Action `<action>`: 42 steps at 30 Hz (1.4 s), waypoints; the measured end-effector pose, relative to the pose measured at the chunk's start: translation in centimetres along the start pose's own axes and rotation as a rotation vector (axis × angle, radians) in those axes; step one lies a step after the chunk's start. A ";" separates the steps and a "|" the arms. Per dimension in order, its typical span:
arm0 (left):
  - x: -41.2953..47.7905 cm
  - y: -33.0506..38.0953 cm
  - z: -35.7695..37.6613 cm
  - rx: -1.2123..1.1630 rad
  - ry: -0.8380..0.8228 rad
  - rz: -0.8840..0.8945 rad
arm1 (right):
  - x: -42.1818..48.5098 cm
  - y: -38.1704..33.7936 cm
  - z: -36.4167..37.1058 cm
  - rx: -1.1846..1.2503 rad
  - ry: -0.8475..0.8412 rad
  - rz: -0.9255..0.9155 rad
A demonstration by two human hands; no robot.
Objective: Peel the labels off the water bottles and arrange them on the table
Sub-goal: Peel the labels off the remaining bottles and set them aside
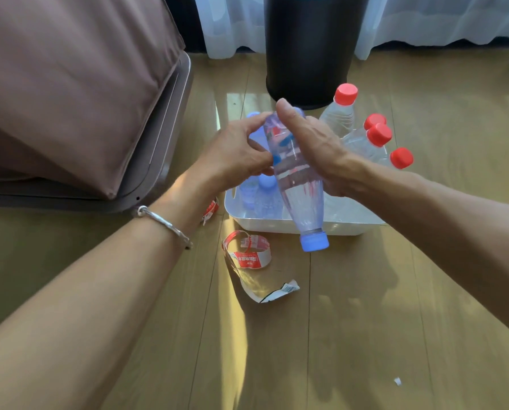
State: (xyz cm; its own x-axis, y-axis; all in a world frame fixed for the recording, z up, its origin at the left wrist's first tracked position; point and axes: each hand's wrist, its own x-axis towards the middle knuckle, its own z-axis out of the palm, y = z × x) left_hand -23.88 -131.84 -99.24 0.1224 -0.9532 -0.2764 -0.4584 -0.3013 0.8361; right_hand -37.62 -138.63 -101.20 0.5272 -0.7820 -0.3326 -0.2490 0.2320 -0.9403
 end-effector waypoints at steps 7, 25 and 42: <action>0.5 0.7 -0.6 -0.181 0.194 0.060 | 0.5 -1.6 0.9 0.078 0.071 -0.156; 0.8 1.3 1.5 -0.404 0.226 0.187 | 0.0 -0.6 0.8 0.227 0.214 -0.287; 0.3 1.4 0.6 -0.227 0.186 0.277 | 0.3 0.0 0.6 0.186 0.149 -0.272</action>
State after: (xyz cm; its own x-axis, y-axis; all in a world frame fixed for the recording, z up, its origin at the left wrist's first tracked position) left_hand -25.01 -132.53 -98.42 0.1888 -0.9809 0.0469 -0.2925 -0.0105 0.9562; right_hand -36.97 -138.56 -101.35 0.4264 -0.9020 -0.0675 0.0436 0.0951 -0.9945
